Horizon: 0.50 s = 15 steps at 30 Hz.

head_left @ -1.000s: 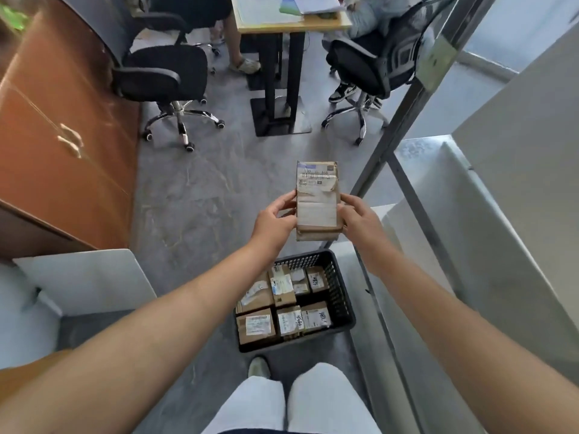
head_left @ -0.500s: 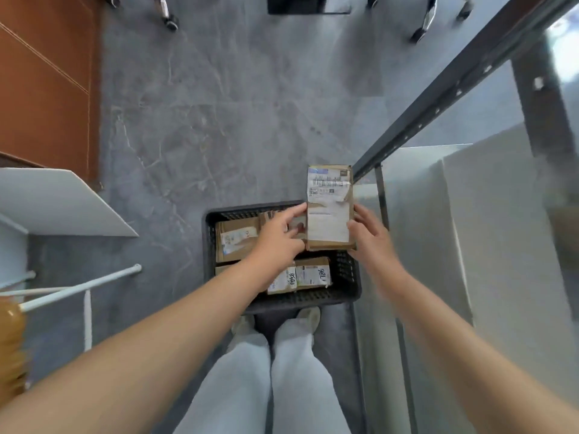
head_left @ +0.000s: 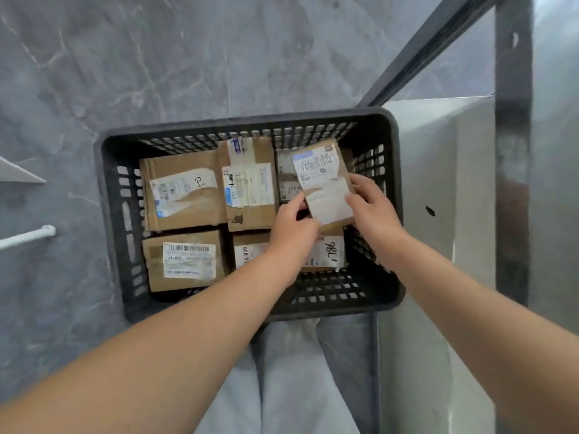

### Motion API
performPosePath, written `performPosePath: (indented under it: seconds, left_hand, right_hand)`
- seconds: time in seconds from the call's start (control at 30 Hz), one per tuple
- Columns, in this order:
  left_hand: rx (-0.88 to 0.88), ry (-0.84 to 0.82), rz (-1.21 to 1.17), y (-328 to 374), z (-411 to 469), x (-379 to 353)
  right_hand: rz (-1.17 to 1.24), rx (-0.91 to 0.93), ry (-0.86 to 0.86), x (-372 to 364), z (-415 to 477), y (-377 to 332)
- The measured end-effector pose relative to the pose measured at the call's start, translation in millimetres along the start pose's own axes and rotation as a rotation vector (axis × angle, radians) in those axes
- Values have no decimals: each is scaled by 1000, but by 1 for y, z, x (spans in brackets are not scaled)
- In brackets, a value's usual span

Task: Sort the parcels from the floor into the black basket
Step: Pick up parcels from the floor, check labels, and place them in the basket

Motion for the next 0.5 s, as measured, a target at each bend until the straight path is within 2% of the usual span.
performPosePath:
  seconds: [0.17, 0.37, 0.5]
  left_hand:
    - [17, 127, -69, -25, 54, 0]
    - [-27, 212, -81, -36, 69, 0]
    - [-66, 154, 92, -32, 62, -11]
  right_hand:
    - [2, 0, -38, -33, 61, 17]
    - [-33, -40, -50, -65, 84, 41]
    - [-44, -47, -12, -75, 86, 50]
Point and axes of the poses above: each hand's wrist, its own z-axis towards the middle knuckle, its own x-axis out of the back of the hand, y = z × x, the point moved 6 cm from there along z, towards the middle knuckle, and after that the axes turned 2 degrees about z, right-handed, at the moved point
